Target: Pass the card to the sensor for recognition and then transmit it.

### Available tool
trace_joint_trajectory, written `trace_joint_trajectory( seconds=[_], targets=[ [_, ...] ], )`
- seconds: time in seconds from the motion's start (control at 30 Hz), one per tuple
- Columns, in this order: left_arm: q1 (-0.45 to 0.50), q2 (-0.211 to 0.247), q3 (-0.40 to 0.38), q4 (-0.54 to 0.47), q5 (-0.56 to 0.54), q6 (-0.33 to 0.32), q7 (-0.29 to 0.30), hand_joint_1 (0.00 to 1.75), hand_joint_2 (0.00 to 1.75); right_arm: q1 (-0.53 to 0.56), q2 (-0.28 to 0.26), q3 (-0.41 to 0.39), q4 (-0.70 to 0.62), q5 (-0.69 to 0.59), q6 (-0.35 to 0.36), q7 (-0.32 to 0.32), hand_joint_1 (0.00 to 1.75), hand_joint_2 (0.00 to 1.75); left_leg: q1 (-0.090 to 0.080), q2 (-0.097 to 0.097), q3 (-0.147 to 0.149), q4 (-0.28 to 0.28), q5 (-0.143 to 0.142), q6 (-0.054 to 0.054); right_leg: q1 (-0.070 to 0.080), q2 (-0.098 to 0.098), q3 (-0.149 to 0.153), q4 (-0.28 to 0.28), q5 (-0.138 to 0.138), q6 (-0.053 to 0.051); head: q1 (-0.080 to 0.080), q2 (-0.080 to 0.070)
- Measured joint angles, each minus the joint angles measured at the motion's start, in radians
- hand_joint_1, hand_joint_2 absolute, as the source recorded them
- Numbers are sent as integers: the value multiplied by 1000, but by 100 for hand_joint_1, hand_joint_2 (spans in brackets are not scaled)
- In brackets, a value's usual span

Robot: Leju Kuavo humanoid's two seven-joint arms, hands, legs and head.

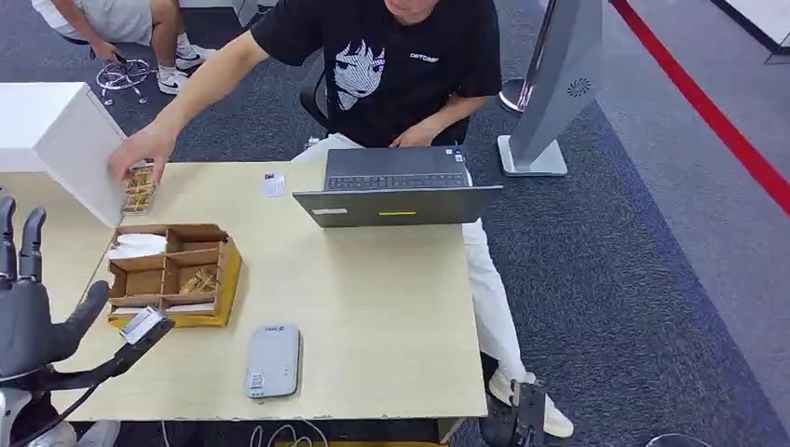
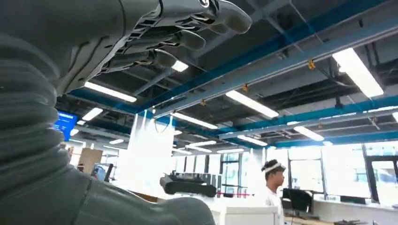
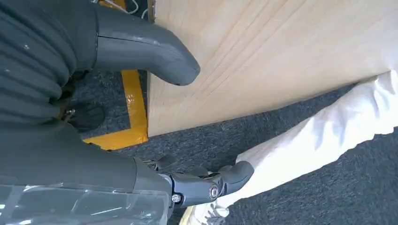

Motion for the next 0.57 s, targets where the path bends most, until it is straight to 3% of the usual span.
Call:
trace_joint_trajectory(
  seconds=[0.13,0.2,0.23,0.27,0.33,0.43,0.47,0.57],
  targets=[
    [99,-13,34,-112,68,128,-66,0,175,7,0,-15,-15,-18,-11,-2,0,175,-1,0,0,0,0,0,0,0,0,0,0,0,0,0],
    [175,-39,62,-192,172,246,-152,0,175,14,0,-34,-31,-18,-15,-4,0,175,-2,0,0,0,-1,1,0,0,0,0,-1,1,0,0],
    [214,-64,82,-239,259,302,-237,0,175,19,0,-45,-41,-19,-2,2,0,175,-2,0,0,0,-2,2,-1,0,0,0,-2,2,-1,0],
    [242,-109,111,-281,395,340,-373,0,175,24,1,-61,-55,-24,20,16,0,175,-3,-2,-1,0,-2,3,-1,-1,1,0,-3,3,-1,0],
    [292,-225,211,-360,630,357,-573,0,175,34,3,-93,-75,-71,99,64,0,175,-6,-5,0,0,-4,6,-4,-4,3,-1,-6,5,0,0],
    [379,-330,355,-399,901,303,-614,0,175,51,6,-177,-86,-241,325,180,0,175,-8,-7,3,0,-6,8,-6,-6,5,-1,-9,9,-2,0],
    [391,-353,396,-400,938,284,-614,0,175,58,6,-208,-86,-272,373,195,0,175,-8,-12,2,0,-5,9,-6,-9,5,-1,-10,10,-2,0],
    [420,-398,476,-411,954,266,-621,0,175,70,9,-267,-86,-289,410,208,0,175,-8,-16,2,0,-5,9,-7,-15,7,-1,-11,10,-1,0]
  ],
)
